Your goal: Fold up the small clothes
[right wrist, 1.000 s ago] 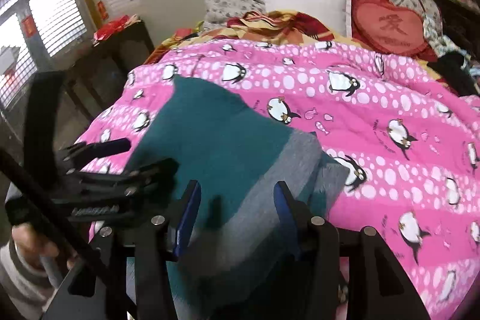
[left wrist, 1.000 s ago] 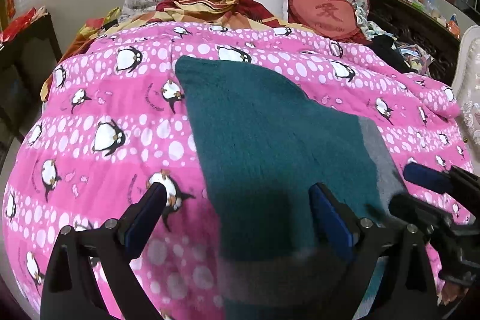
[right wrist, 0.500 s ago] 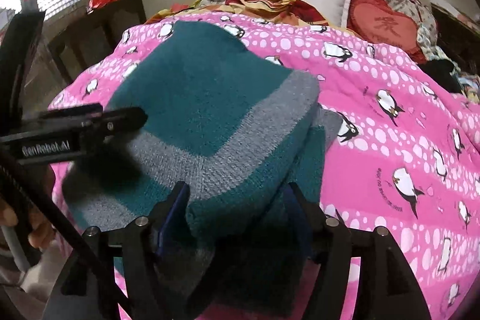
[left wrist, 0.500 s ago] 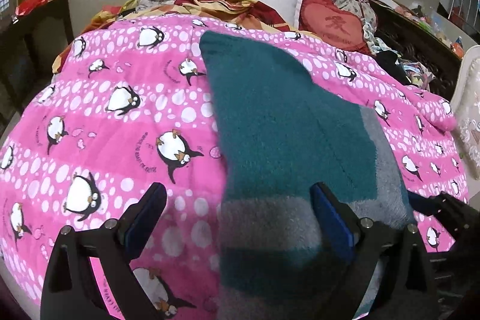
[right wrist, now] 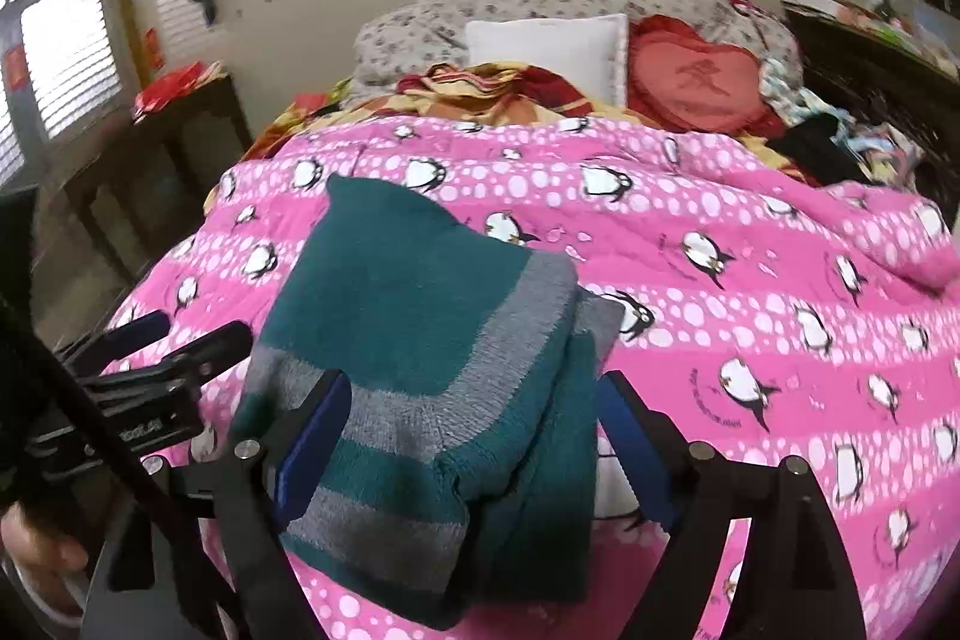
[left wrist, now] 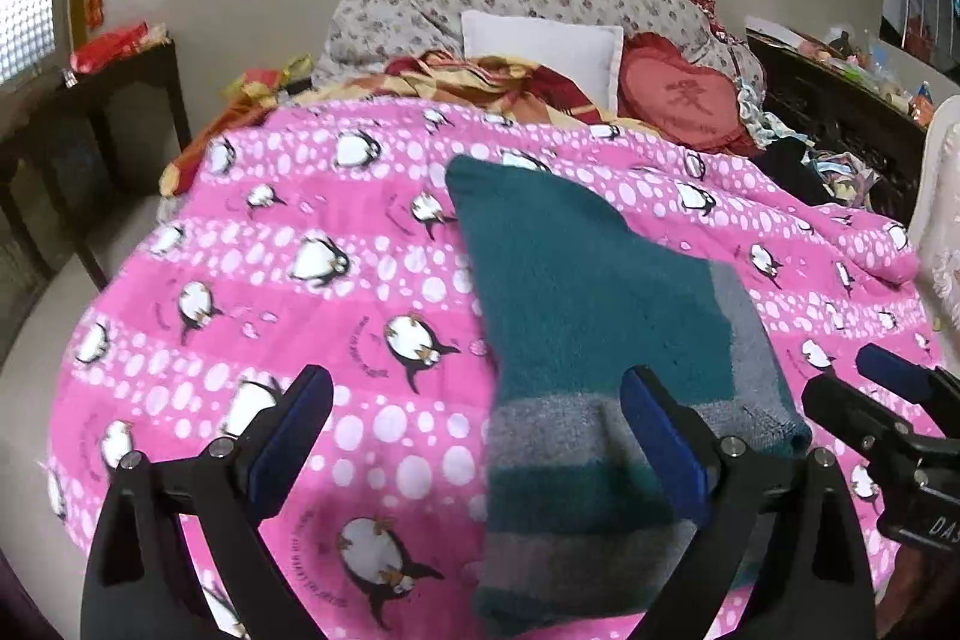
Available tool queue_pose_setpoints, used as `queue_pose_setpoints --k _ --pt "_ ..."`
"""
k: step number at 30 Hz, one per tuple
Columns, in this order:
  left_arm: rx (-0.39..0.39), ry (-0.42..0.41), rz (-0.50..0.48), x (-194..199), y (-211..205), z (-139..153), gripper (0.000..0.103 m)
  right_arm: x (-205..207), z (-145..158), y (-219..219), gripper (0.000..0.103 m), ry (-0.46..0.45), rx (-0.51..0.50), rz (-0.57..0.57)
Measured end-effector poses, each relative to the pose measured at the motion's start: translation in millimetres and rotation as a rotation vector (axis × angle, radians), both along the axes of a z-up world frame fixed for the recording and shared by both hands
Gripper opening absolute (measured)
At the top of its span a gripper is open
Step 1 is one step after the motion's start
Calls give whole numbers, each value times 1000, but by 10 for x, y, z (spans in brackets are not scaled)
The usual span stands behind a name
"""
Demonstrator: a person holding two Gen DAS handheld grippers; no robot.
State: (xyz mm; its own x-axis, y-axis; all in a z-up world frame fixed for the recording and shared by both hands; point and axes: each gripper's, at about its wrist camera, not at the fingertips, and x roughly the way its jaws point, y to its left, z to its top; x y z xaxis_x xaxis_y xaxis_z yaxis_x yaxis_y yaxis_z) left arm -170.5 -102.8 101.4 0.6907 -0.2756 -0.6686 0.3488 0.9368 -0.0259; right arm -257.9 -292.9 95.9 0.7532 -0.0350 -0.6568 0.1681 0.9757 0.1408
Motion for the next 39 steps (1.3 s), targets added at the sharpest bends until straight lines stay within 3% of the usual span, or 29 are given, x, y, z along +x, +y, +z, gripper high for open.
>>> queue_pose_setpoints --k 11,39 --pt "-12 10 -16 -125 -11 43 96 -130 33 24 93 8 -23 -56" --pt "11 -3 -7 -168 -25 54 96 -147 16 -6 93 22 -19 -59"
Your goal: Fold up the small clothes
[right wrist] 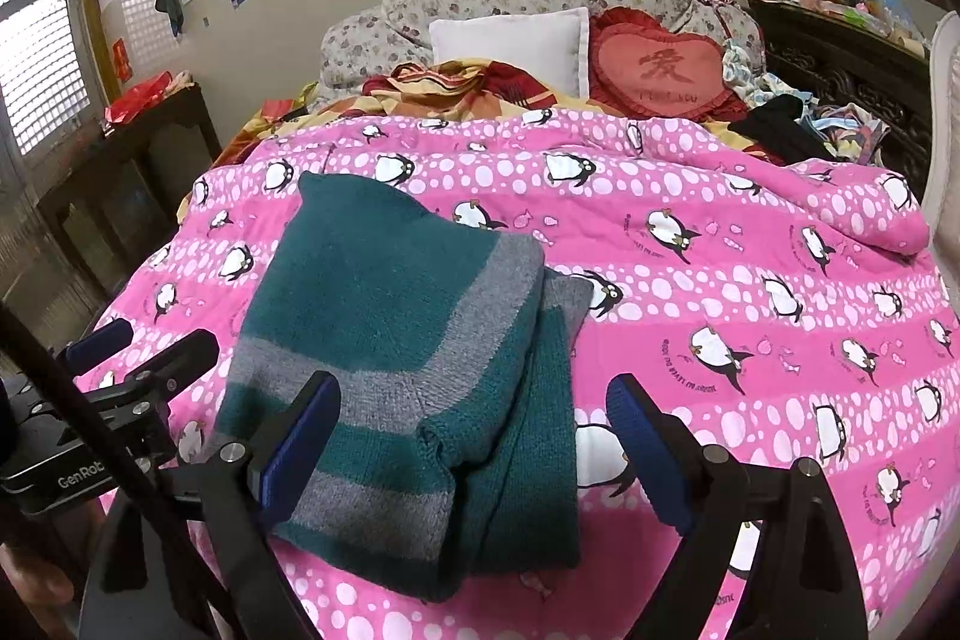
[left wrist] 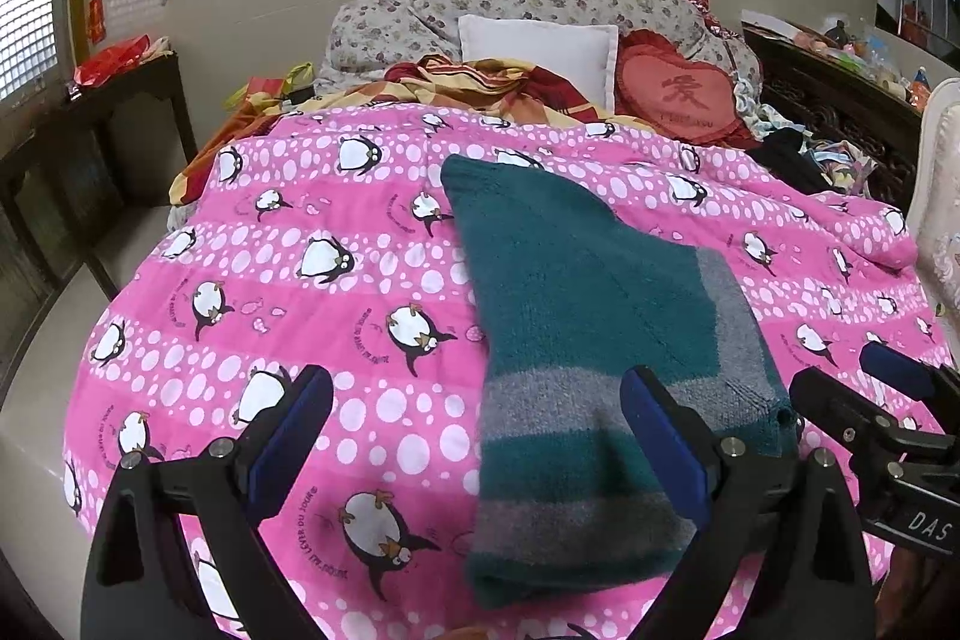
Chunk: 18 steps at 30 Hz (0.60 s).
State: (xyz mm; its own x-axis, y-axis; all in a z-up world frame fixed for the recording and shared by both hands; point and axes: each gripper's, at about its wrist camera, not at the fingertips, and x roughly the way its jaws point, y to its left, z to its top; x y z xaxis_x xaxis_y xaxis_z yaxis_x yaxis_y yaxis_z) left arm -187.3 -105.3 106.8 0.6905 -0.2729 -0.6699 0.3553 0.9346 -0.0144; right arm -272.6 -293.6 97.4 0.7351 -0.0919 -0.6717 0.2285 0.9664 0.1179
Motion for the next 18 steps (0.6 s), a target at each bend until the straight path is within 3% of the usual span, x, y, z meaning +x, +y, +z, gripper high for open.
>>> queue_pose_setpoints --k 18 --pt "1 4 3 17 13 -8 96 53 -25 24 93 13 -5 8"
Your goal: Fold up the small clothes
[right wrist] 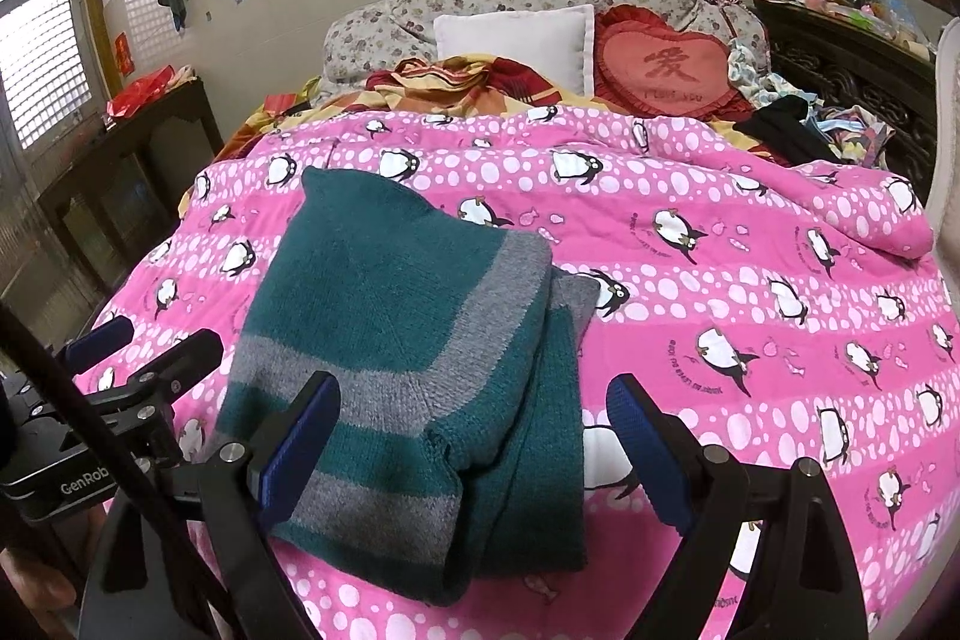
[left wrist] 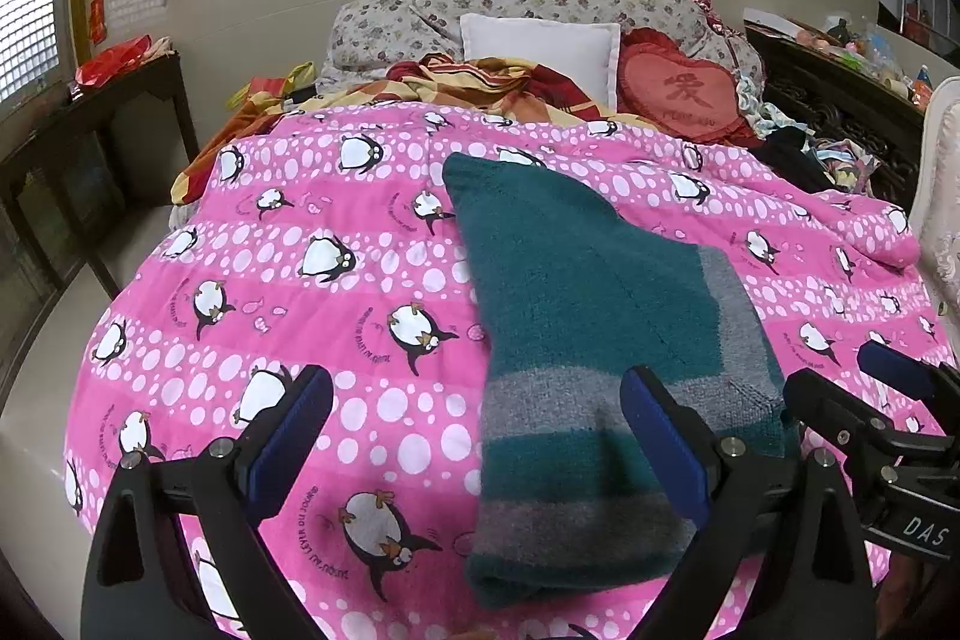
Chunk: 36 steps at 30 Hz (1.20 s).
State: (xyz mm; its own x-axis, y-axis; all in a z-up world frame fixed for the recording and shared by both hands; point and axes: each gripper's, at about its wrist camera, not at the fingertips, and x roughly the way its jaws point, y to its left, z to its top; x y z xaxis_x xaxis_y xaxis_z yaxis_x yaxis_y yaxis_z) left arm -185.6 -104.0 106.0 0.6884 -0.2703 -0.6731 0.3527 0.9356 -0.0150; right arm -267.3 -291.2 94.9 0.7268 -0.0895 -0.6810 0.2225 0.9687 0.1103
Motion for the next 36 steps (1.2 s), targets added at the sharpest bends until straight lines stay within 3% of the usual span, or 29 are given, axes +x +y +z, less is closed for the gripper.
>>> queue_pose_setpoints --k 36 --pt "-1 -10 -38 1 -8 -84 96 52 -87 -15 94 28 10 7"
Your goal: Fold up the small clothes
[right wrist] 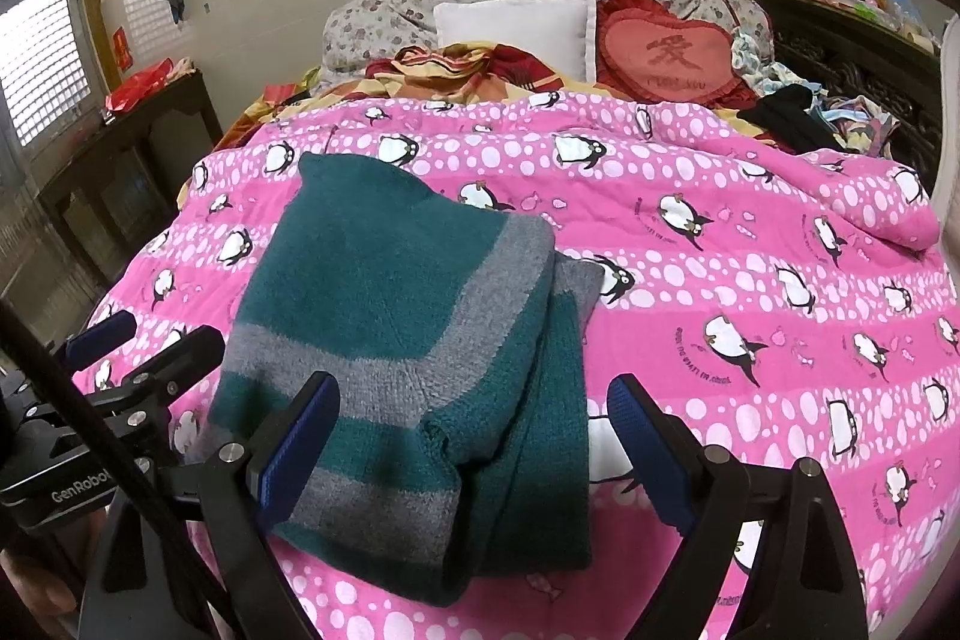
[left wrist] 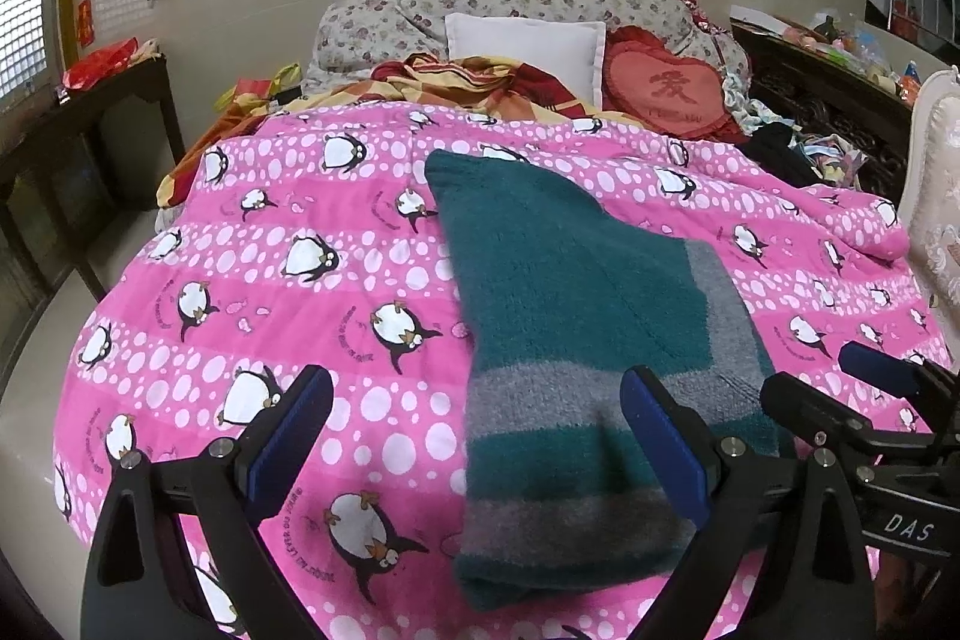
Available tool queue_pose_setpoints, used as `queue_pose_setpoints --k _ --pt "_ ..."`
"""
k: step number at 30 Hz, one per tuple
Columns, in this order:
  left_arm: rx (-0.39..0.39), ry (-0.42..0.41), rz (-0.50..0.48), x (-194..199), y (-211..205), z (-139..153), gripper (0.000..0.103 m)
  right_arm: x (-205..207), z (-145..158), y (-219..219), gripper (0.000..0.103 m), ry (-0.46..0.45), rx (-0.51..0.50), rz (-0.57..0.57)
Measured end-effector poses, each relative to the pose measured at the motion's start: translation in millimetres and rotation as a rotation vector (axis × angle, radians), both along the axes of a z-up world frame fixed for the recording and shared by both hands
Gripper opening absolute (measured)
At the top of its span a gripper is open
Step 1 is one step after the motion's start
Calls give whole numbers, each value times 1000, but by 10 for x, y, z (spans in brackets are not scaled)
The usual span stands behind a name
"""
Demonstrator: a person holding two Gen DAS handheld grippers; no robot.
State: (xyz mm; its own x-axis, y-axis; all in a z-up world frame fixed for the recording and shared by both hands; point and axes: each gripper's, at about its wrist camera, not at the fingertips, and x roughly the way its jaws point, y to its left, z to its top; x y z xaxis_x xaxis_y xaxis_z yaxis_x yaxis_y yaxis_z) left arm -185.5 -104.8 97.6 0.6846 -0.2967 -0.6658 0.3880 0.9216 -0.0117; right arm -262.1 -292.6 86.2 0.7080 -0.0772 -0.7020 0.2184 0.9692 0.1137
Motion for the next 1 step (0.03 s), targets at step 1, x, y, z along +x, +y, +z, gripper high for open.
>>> queue_pose_setpoints --k 1 --pt "2 0 -4 9 3 4 96 4 -3 -8 94 0 2 -1"
